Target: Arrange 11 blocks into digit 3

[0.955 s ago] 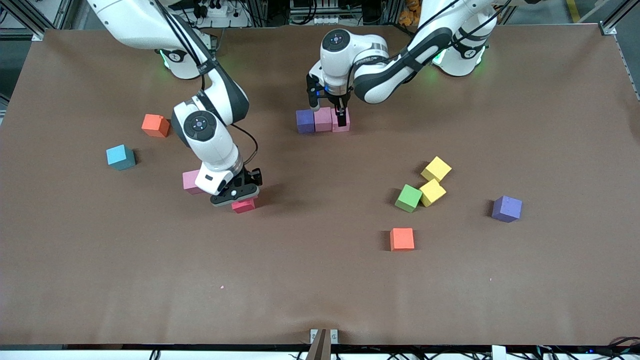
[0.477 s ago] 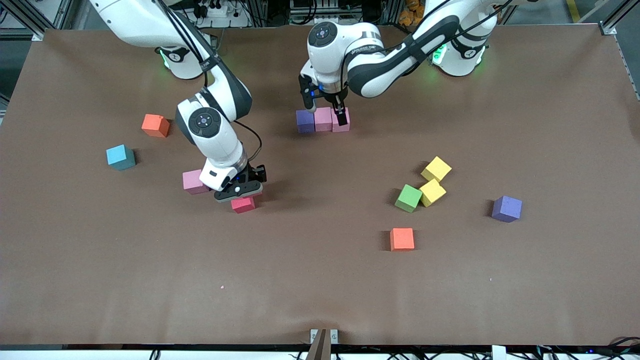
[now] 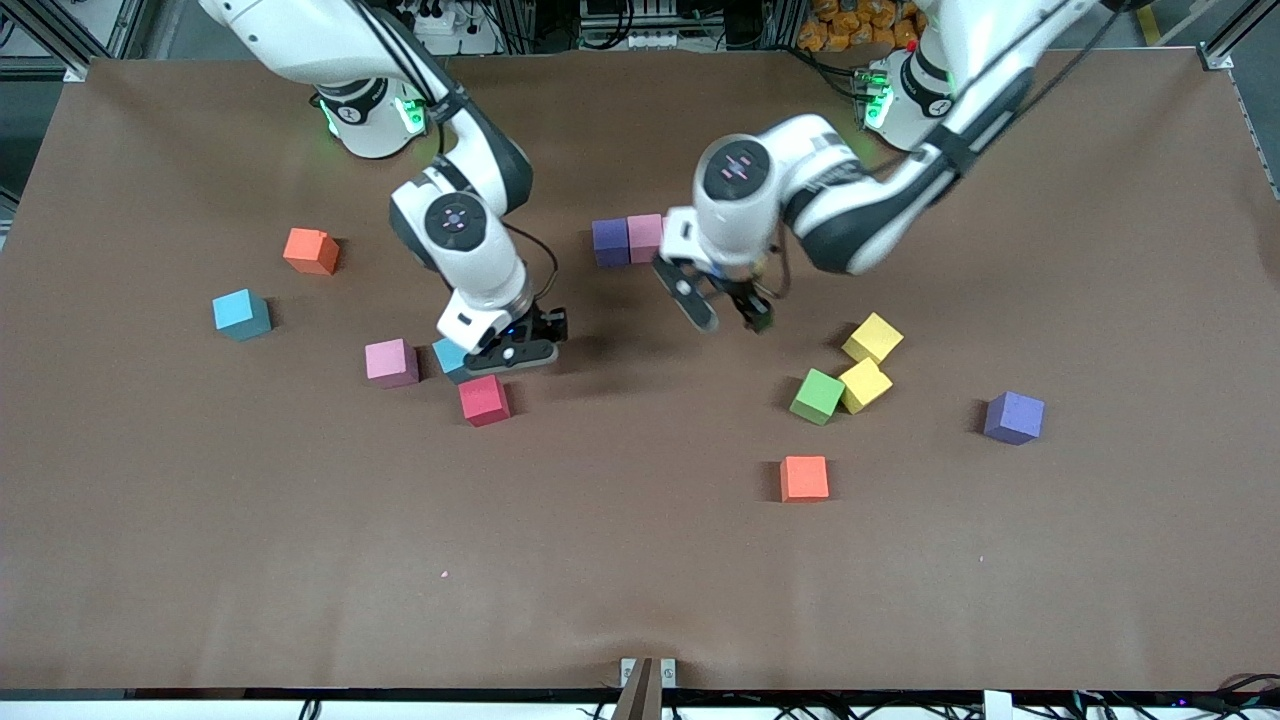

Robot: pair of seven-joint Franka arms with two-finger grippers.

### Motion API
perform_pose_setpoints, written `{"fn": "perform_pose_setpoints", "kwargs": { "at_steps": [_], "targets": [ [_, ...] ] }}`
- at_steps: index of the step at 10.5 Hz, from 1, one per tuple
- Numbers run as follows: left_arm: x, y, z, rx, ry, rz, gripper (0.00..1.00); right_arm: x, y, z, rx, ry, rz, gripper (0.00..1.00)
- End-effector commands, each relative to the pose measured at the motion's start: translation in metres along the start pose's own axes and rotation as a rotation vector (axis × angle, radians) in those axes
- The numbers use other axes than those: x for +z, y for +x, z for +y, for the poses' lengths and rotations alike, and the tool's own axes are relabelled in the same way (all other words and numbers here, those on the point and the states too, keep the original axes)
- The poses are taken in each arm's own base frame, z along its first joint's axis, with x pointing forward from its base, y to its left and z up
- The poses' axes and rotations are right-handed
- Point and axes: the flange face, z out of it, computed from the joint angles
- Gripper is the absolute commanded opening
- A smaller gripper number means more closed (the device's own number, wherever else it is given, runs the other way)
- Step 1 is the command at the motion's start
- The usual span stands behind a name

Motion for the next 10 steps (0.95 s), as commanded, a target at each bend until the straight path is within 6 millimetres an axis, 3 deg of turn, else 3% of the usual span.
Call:
{"fn": "perform_pose_setpoints", "kwargs": {
  "at_steps": [1,3,4,7,9,10],
  "targets": [
    [-0.008,0.001,-0.073,-0.145,0.013,0.000,1.00,0.019,-0.030,-0.047,0.066,0.008,-0.012,0.48],
    [0.003,-0.005,-0.107,-0.294,0.029,-0.011,1.00,0.034,-0.045,-0.066,0.100,0.028,-0.008,0.48],
    [0.007,-0.006,-0.110,-0.431,0.040,-0.015,1.00,0.040,-0.053,-0.076,0.101,0.029,-0.006,0.48],
    [0.005,-0.010,-0.154,-0.729,0.043,0.004,1.00,0.041,-0.074,-0.096,0.092,0.009,0.009,0.47],
    [0.014,0.004,-0.177,-0.974,-0.041,0.016,1.00,0.050,-0.091,-0.101,0.090,-0.026,0.024,0.47],
    [0.021,0.014,-0.183,-1.000,-0.045,0.030,1.00,0.055,-0.100,-0.104,0.082,-0.040,0.028,0.47]
  ]
}}
